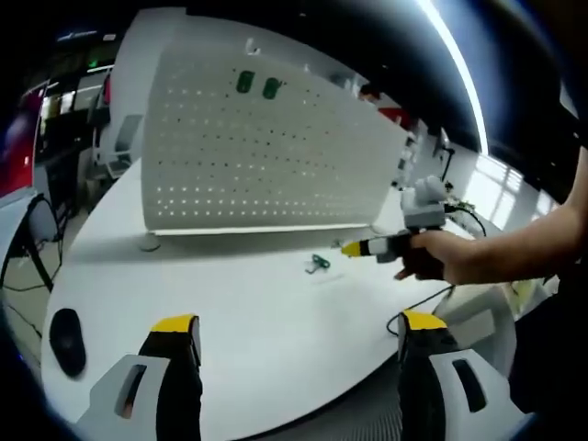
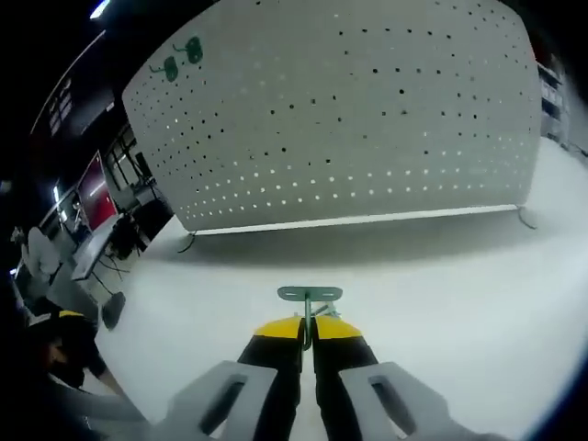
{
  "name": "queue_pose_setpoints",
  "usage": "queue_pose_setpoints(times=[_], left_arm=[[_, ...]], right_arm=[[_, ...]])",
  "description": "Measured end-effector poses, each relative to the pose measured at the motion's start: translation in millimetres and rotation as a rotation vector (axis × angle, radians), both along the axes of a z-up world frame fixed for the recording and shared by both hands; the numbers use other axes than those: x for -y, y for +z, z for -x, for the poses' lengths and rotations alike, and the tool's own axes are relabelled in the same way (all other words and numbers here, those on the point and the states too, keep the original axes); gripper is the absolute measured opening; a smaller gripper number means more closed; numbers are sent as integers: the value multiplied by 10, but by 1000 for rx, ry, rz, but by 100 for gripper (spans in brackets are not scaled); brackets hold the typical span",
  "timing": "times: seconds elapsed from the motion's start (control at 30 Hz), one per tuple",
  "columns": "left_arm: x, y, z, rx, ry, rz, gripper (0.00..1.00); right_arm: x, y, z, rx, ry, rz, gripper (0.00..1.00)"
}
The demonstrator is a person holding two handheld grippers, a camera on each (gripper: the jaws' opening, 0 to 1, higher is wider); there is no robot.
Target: Insert the hook assembly into the mounting plate slot until the hook locks in place.
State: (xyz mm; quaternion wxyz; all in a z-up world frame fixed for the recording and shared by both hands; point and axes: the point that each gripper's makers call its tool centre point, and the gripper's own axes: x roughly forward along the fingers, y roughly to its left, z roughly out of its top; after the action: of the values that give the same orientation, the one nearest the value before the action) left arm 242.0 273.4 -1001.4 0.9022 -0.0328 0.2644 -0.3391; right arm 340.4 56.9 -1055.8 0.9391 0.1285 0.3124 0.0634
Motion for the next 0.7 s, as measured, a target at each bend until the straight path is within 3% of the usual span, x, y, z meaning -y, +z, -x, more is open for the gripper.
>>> queue_pose_setpoints(times=[0.27,0.7], left_arm=[[-15,25,-80,-14,-12,24,90],[-171,135,-388,11,14,38,90]], right_arm=[[-227,260,24,38,30,-83,0],[-645,476,158,46,103,-204,0]])
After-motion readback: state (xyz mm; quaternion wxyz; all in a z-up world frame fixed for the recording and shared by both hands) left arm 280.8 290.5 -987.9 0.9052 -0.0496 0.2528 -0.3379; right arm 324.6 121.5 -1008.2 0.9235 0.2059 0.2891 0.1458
